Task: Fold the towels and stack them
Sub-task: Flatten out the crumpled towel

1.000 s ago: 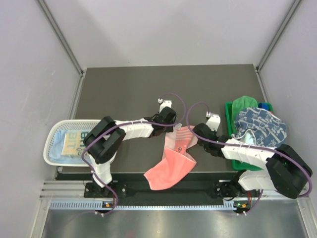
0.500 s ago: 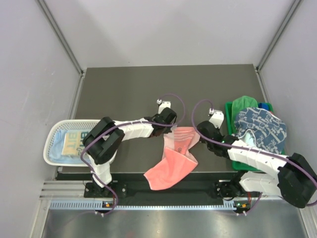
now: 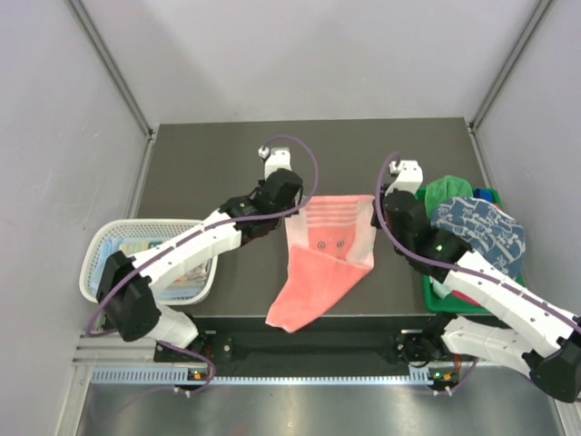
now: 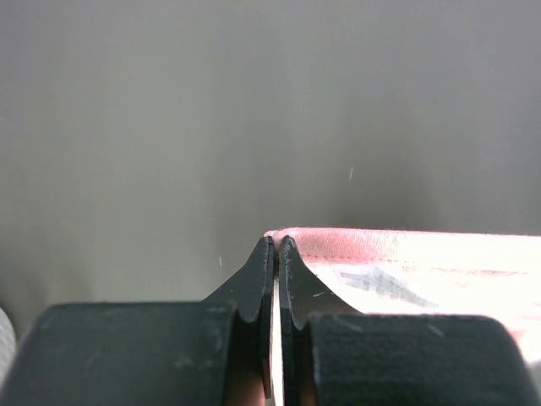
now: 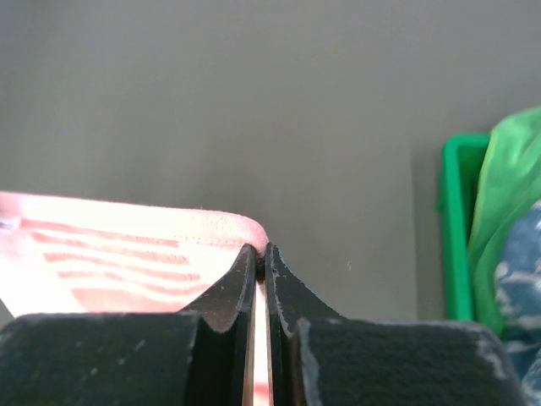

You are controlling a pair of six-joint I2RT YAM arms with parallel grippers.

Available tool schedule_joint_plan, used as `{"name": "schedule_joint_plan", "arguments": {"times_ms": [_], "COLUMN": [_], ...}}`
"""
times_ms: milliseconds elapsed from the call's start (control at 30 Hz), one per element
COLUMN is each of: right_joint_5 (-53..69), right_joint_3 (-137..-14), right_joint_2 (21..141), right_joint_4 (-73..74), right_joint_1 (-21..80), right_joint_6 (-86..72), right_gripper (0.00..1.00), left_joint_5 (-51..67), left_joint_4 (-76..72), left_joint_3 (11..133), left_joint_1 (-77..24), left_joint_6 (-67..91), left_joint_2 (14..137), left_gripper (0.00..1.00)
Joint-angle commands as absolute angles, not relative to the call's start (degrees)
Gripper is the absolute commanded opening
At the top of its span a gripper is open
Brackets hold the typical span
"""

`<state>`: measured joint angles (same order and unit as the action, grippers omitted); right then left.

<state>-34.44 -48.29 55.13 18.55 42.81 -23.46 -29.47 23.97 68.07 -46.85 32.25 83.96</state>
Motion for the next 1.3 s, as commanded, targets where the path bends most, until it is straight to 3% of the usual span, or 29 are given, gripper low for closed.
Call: {"name": "schedule_joint_plan", "arguments": {"times_ms": [0,333,800,1000,1267], "right_joint_5": [-39.11,-35.07,-18.29,-14.06,-22.23], "right_joint_3": [-54.31,-69.07,-69.51,-73.47,-70.94], "right_joint_2": [57.3,58.36,42.19,41.13,49.73], "right_joint_4": [17.59,17.31,21.09,23.03,19.87], "right_joint_1": [40.44,39.55,39.46,39.55,38.94], "right_joint_6": [-15.3,-9.85,-9.58,-9.41,-6.07], "right_gripper": [0.0,0.0,0.0,0.0,0.0], "left_joint_5": [-36.12,-36.14,-19.62,-17.75,-24.7], "left_joint_4": [26.9,22.67,24.61,25.66,21.02], "left_joint_3": [72.76,81.83,76.02,78.31,76.82], "left_joint_1": [-44.13,-43.51,-43.86,-43.86,-43.33], "left_joint_6": [28.22,20.66,23.2,24.43,22.59], "left_joint_2": [83.58,77.63,56.0,54.32,61.67], "left_gripper": [0.0,0.0,0.0,0.0,0.0]}}
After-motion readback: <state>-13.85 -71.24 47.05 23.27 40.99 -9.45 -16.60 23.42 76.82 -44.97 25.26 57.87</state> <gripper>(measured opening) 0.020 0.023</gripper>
